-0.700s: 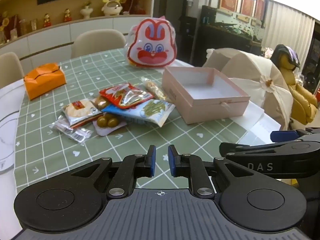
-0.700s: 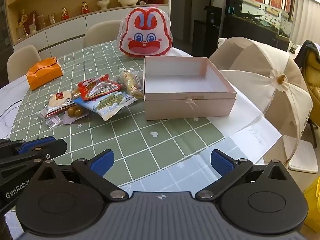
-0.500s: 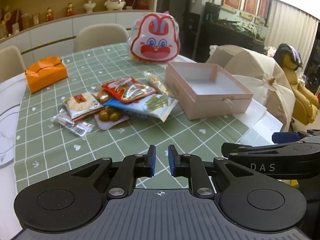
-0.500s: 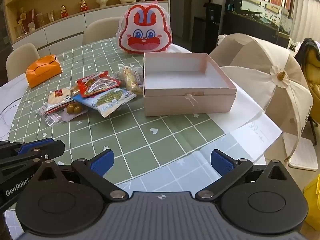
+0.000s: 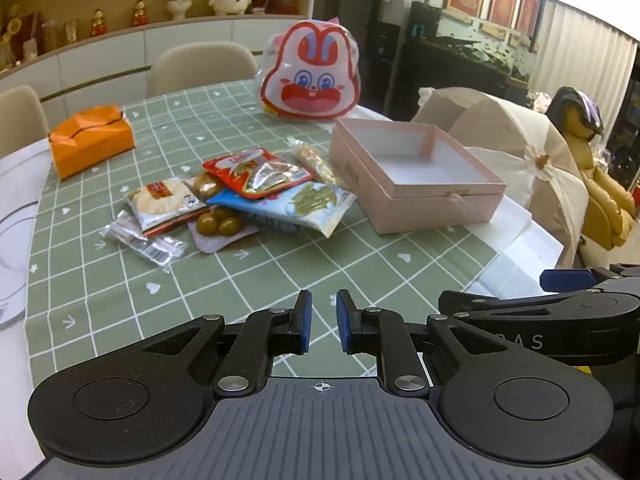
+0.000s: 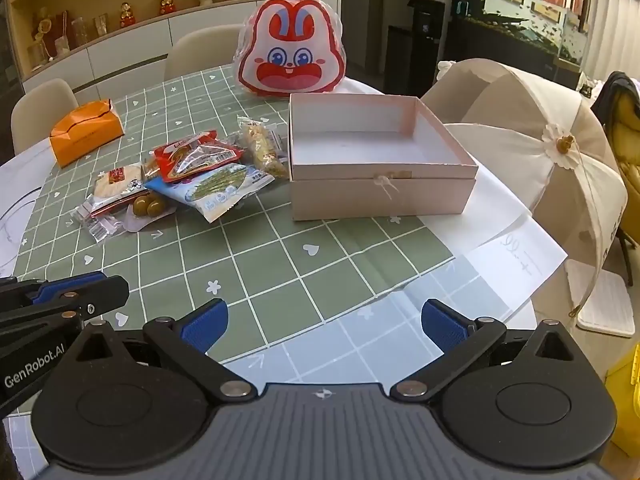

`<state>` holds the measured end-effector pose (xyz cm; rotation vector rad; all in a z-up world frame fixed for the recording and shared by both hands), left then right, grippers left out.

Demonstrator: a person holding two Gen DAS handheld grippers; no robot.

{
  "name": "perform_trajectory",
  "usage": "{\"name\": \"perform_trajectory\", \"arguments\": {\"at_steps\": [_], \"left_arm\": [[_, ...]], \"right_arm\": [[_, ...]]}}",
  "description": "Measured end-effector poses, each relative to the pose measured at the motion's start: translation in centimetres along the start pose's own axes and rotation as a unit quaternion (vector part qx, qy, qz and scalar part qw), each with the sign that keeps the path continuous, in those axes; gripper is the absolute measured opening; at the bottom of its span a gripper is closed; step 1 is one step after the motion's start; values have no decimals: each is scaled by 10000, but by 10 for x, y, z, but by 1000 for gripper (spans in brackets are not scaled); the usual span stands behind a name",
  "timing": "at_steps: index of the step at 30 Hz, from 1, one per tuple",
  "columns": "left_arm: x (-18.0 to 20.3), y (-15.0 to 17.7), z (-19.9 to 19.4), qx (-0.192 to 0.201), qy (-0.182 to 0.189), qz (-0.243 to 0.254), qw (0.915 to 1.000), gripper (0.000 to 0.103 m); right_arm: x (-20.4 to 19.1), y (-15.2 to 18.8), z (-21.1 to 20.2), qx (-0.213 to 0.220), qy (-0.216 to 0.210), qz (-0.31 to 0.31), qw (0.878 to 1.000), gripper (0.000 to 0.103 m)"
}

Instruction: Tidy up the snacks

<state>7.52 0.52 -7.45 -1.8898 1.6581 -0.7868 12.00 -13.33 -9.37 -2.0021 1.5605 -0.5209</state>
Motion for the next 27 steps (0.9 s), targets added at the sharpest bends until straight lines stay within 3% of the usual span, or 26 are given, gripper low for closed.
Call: {"name": "perform_trajectory", "arguments": {"at_steps": [27], "left_arm": [[2,2,1,-51,145,38,9999,18]], "right_arm": [[0,-1,-3,68,34,74,9999,103]]}}
Point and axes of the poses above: each gripper's, at about its wrist camera, not at the fingertips, and z roughly the way its jaws point, x to its right, y to its underside, the point moved 10 cm from there along z, roughly the way its jaws point, and after that the axes turned 3 degrees about -x, right-handed, at the moved point
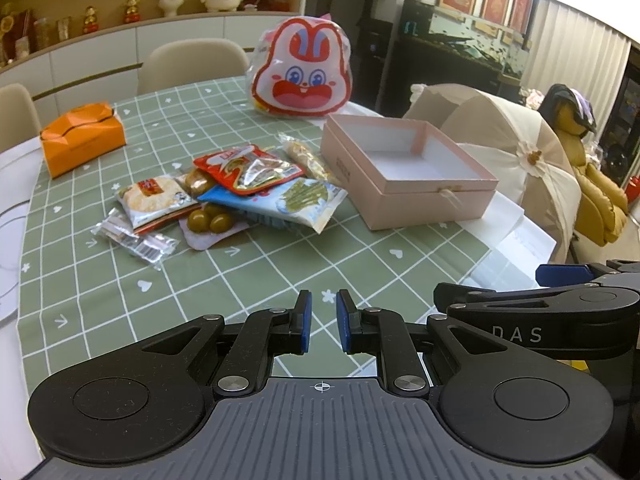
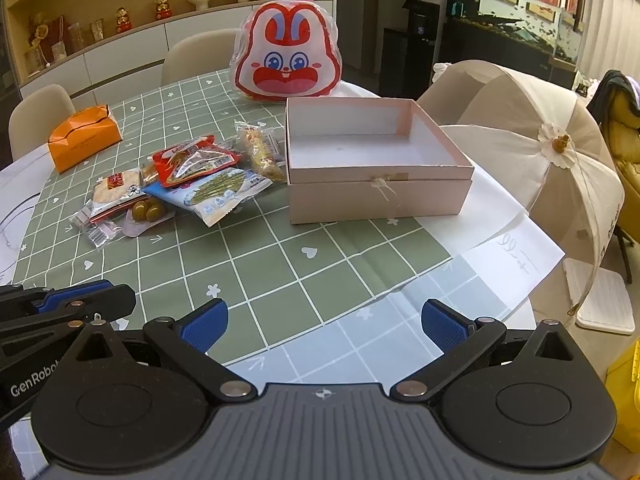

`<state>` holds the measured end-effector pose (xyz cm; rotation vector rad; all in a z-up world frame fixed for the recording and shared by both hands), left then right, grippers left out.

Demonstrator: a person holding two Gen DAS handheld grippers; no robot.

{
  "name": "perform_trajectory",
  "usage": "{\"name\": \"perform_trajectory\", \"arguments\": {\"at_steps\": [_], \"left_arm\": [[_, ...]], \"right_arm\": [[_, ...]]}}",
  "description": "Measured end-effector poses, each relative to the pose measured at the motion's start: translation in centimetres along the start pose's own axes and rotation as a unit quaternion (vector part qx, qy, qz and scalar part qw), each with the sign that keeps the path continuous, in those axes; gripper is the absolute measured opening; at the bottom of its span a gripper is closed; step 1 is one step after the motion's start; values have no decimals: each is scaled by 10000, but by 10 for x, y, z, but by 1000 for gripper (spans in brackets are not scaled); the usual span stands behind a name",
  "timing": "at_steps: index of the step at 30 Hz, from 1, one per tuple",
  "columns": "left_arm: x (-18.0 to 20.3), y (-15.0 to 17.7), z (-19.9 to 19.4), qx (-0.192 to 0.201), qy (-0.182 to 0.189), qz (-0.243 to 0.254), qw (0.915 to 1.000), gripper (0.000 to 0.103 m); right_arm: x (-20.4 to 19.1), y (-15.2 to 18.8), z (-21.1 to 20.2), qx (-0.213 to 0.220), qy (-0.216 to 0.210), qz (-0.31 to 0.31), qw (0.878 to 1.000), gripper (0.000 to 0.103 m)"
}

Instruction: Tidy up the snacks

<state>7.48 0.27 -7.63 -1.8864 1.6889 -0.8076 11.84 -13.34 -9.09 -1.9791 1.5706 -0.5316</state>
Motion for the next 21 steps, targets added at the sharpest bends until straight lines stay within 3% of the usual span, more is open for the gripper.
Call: {"name": "perform_trajectory", "arguments": {"at_steps": [21], "left_arm": [[-1,4,2,-39,3,-51,10000,18]], "right_arm": [[-1,0,2,-20,-24,19,10000,103]]}}
Point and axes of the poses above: each gripper's, at about its wrist camera, not at the fingertips, and z roughly the way its jaws point, x to its right, y to its underside, the point moved 10 cm from there along z, roughly the way its jaws point, and after that the axes turned 3 degrees about -x, right-handed, at the moved point
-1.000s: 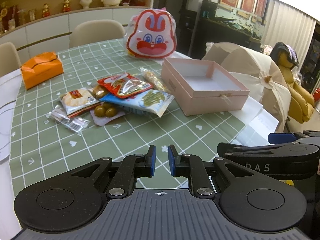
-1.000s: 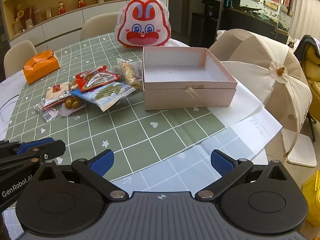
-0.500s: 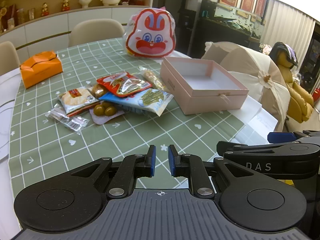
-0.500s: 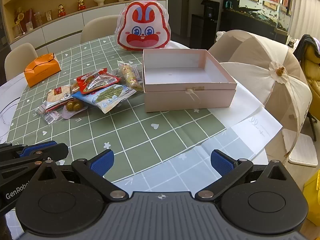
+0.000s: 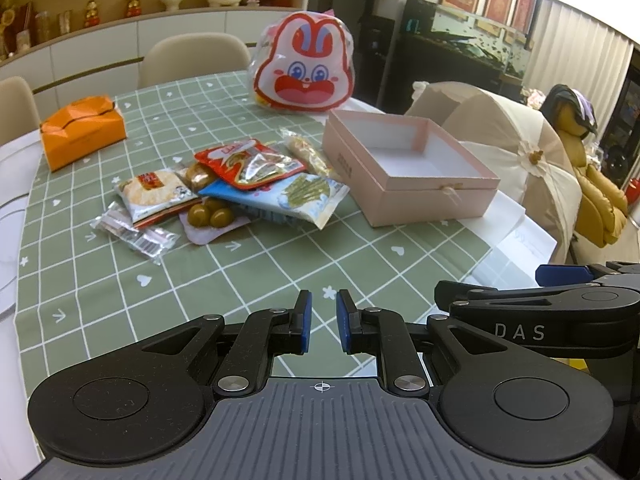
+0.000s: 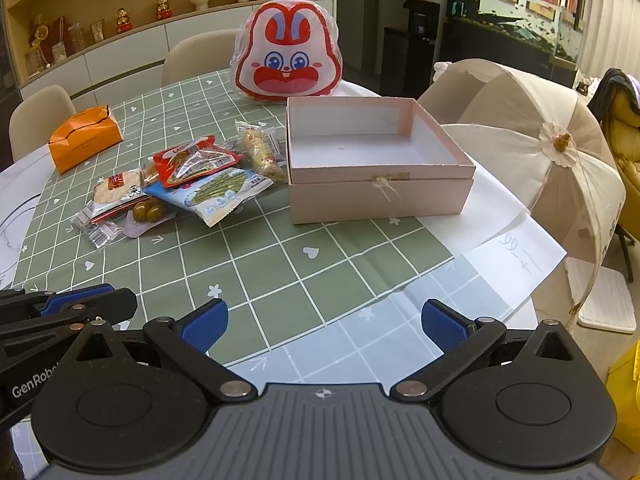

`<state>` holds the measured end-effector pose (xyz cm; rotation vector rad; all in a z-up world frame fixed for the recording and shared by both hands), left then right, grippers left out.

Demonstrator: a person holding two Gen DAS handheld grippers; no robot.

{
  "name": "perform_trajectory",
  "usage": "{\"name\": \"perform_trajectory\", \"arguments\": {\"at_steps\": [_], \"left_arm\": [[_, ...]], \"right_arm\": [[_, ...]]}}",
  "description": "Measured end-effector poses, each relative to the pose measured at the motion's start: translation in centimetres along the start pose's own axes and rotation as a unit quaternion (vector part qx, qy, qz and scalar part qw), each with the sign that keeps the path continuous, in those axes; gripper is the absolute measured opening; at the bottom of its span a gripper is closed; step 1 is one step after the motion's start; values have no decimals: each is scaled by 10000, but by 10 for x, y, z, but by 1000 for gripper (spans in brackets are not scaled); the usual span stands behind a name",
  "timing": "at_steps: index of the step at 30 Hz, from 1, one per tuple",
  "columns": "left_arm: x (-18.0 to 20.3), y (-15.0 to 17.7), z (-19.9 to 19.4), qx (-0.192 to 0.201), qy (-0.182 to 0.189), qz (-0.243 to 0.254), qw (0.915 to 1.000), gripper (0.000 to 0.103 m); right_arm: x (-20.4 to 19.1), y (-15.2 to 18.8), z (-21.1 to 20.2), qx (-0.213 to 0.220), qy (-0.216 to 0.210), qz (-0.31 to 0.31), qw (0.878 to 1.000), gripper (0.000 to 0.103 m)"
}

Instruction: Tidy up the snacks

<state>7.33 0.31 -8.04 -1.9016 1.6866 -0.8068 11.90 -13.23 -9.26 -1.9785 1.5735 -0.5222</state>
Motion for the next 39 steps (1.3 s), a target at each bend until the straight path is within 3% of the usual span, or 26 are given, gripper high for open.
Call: {"name": "perform_trajectory", "arguments": {"at_steps": [27,33,35,38,39], "left_arm": [[-8,0,5,-63,82,-205,9997,18],[-29,-17,24,-87,680,-468,9965,19],[-44,-22,33,-201,652,-631,9957,19],[-76,-32,48,-372,304,-925,9946,19],[-87,-39,52,-374,460,-948,9937,19]], "right_arm": [[-4,0,4,-4,-7,-78,10000,103],[-12,-12,5,542,-191,-417,9975,103],[-14,-14,12,565,-191,-555,9967,103],[-15,-18,21,503,-50,-614,9968,103],[-19,-19,23,448,-112,-662,9967,103]]}}
Point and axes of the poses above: each gripper's, at about its wrist camera, not at the fingertips, and z roughly the way its jaws point, x to its right, y to its underside, the point moved 10 cm from there along z, roughly the way its jaws point, and after that the axes turned 3 degrees about -x, right-handed, at the moved point
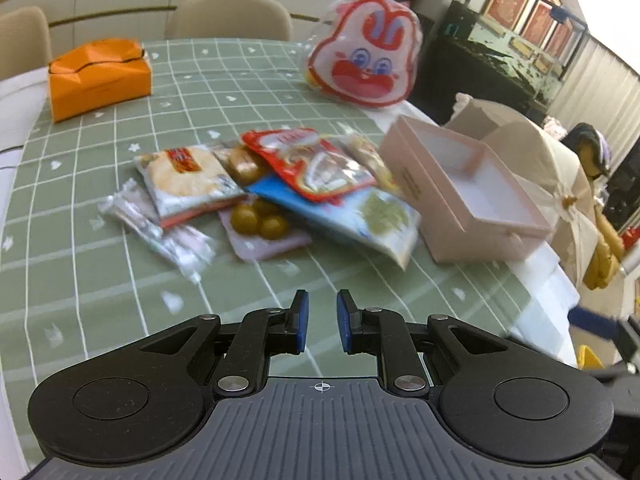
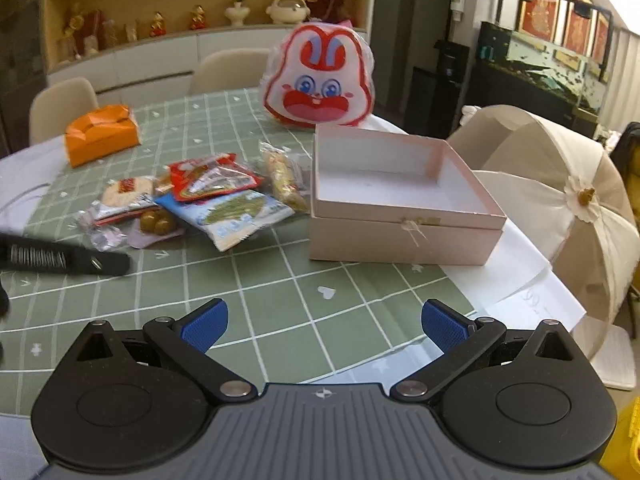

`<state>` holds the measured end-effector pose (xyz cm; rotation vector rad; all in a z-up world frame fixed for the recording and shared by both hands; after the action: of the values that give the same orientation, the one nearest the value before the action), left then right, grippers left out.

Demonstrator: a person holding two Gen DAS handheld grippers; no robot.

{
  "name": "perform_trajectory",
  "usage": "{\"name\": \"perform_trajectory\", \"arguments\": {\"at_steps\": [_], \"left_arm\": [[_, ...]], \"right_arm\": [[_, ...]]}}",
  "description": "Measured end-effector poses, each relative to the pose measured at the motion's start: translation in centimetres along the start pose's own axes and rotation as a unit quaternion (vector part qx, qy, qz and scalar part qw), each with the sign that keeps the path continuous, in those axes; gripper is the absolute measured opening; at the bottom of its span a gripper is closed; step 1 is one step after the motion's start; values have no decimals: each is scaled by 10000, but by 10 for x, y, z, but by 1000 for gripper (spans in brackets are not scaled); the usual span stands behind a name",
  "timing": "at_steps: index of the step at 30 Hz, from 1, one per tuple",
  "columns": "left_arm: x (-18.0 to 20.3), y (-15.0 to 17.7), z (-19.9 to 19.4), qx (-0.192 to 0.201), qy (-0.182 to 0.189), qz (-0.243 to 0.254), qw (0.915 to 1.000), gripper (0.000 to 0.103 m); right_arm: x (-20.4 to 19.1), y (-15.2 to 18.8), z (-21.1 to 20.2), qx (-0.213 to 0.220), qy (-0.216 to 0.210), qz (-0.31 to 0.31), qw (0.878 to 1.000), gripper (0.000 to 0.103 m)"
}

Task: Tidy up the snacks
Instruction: 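Reach the left gripper toward the snack pile beside the pink box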

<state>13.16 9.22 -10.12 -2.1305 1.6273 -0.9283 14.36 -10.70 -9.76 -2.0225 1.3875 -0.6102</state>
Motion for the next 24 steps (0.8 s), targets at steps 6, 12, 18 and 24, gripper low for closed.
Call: {"name": "perform_trajectory", "arguments": {"at_steps": [6,12,18,24], "left_arm": [[-97,-49,9,224,-809,-1007,9914,19],[-132,-100,36,385,-835,-1205,9884,19],[-143,-99,67,-30,-922,-1086,9898,19],[-138,-52,26,-369,-827,-1588,9832,19]], "right_arm": [[-16,3,16,-316,-286,-338,9985,103],[-31,10,35,-611,-523,-267,9964,103],[-44,6,39,-590,-756,-356,9948,103],[-81,-26,57,-512,-1239,-266,9906,103]]}}
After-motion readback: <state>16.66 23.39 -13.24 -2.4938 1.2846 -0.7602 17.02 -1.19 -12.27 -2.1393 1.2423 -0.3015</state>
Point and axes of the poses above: each gripper's, at about its wrist camera, not at the fingertips, and z roughly the way its jaws point, x to its right, y to its underside, the point moved 10 cm from there along z, roughly the way its jaws point, and after that the axes turned 3 degrees about -x, right-handed, at the moved point
